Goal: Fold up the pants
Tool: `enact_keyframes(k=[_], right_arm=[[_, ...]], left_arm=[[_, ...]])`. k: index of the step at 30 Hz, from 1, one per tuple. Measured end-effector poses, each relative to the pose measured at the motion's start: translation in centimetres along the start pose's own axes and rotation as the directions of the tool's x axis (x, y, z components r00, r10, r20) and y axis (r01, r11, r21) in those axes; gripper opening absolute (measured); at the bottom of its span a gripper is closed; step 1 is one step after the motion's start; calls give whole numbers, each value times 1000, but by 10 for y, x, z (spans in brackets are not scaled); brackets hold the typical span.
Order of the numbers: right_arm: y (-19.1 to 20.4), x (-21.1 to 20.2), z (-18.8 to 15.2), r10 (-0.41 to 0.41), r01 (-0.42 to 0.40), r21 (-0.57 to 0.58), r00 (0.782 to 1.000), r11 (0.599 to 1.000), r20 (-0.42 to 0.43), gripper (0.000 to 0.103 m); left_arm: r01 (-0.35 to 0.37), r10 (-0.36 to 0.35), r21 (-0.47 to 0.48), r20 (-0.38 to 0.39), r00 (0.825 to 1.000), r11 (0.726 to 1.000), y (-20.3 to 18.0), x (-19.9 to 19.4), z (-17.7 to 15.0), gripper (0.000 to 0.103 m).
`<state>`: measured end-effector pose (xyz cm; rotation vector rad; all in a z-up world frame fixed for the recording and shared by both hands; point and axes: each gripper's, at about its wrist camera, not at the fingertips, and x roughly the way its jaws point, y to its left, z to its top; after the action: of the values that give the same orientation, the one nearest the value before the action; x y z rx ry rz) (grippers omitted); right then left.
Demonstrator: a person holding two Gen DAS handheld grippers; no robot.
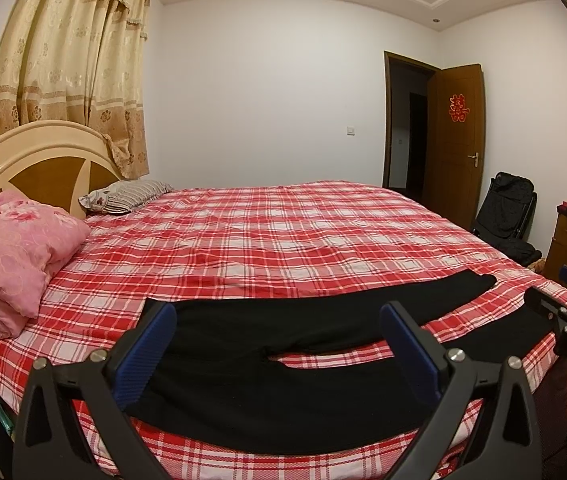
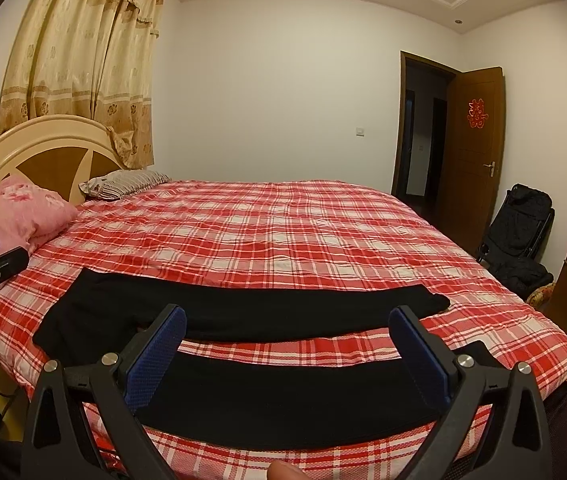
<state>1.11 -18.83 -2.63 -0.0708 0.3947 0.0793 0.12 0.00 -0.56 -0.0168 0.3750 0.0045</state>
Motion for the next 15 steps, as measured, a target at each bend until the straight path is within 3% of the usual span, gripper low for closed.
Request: enact_keyframes(k=[15], right_arm=[[2,3,-2,-4,4,-5,1000,1000,-20,102]], left_arm=[[4,-4,-6,-8,1000,1000,2,2,-2,103]])
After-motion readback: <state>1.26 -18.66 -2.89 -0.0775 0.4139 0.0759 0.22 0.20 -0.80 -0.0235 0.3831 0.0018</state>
